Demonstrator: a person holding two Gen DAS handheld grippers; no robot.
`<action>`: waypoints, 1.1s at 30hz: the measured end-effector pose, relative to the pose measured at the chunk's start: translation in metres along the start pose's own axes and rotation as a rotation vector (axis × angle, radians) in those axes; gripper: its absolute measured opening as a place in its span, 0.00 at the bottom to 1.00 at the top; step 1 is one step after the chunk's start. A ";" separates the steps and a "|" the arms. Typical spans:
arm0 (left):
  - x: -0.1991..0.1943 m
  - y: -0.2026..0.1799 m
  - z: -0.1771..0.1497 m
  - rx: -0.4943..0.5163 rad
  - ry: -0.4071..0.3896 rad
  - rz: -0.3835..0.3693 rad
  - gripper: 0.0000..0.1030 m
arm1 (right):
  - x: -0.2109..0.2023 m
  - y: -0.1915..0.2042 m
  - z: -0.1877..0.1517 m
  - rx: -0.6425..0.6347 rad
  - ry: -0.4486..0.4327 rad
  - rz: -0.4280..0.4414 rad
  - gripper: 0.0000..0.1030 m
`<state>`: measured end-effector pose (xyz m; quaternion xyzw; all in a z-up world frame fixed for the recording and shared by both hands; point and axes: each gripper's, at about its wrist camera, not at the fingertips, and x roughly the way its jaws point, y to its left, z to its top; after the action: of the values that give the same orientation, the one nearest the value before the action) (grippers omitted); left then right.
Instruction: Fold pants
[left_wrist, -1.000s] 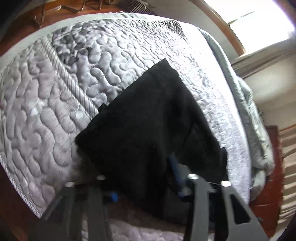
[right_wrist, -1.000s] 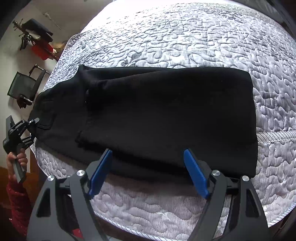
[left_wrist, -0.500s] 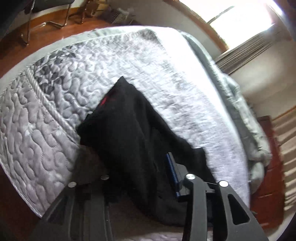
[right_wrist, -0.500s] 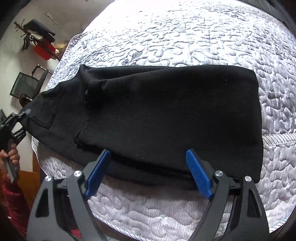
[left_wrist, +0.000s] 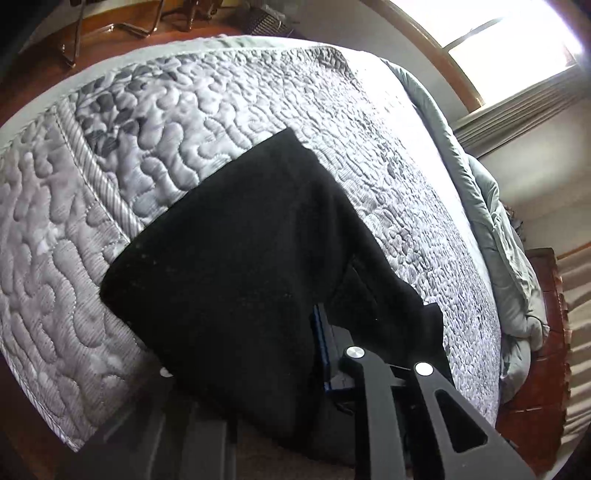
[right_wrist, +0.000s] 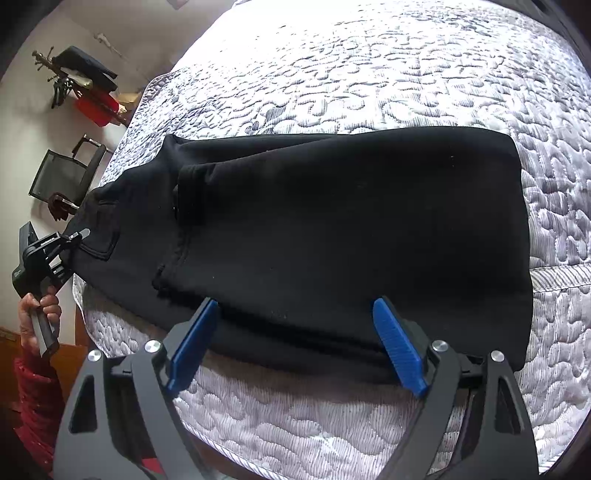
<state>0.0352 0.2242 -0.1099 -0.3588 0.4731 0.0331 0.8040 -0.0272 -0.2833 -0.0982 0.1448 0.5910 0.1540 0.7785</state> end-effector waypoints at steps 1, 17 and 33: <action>-0.002 -0.006 0.000 0.011 -0.018 -0.005 0.17 | -0.001 0.000 -0.001 0.002 -0.004 0.001 0.83; -0.046 -0.146 -0.060 0.491 -0.171 -0.006 0.17 | -0.032 -0.017 -0.004 0.049 -0.065 0.007 0.83; 0.004 -0.220 -0.152 0.807 -0.044 0.022 0.17 | -0.028 -0.034 -0.005 0.085 -0.066 0.019 0.83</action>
<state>0.0123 -0.0325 -0.0377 -0.0082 0.4345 -0.1390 0.8899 -0.0372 -0.3259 -0.0886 0.1882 0.5698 0.1312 0.7891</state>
